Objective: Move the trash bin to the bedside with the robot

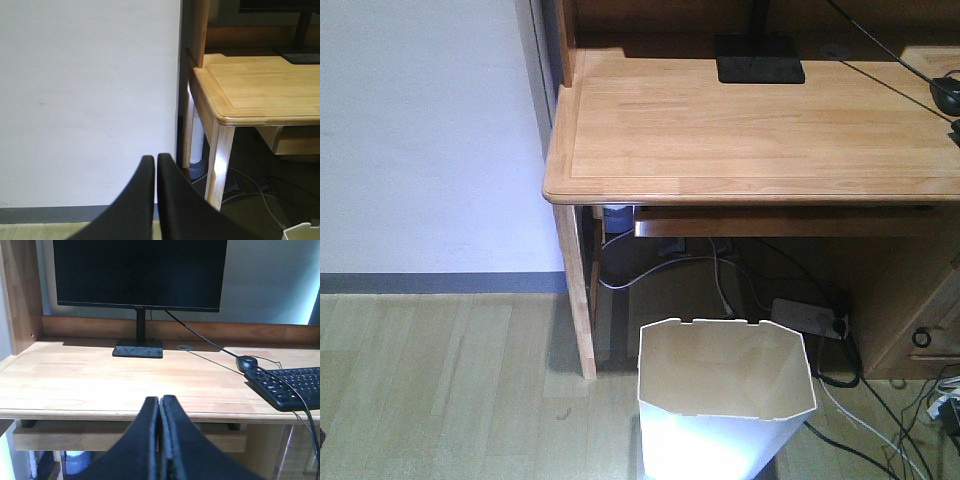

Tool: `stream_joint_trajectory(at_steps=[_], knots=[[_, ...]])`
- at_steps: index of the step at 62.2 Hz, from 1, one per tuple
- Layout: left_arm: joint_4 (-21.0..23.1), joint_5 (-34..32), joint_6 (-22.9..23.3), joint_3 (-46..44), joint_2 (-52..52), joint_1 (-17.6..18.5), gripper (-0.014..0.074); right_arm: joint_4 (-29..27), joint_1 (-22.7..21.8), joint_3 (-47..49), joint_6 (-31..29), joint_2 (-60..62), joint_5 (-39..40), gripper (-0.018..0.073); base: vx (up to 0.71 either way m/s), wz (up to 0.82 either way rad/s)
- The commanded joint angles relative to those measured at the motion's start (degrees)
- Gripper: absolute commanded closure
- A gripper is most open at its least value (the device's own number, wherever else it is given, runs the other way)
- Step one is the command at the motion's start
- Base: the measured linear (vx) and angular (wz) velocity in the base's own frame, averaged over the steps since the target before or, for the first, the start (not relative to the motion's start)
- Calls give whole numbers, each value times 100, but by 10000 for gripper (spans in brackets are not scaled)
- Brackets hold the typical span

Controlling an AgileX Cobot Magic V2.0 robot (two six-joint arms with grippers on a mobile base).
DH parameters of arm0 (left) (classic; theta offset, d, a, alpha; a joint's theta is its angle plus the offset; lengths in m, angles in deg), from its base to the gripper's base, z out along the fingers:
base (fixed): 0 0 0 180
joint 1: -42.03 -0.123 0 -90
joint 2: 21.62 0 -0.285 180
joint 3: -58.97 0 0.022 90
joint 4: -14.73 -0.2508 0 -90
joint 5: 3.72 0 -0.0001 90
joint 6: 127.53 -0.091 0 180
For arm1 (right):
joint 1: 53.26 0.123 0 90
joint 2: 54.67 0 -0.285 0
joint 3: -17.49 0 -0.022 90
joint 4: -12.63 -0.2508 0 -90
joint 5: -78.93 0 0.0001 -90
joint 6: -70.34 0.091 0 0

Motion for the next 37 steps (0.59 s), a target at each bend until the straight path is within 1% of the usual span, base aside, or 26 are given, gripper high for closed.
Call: stream_joint_trajectory(at_steps=[1, 37], knots=[[13, -397, 25, 107, 76, 34, 602, 66, -2, -41, -55, 62, 414, 568, 0, 0], [13, -397, 25, 107, 76, 34, 602, 66, -2, -41, -55, 62, 414, 568, 0, 0]])
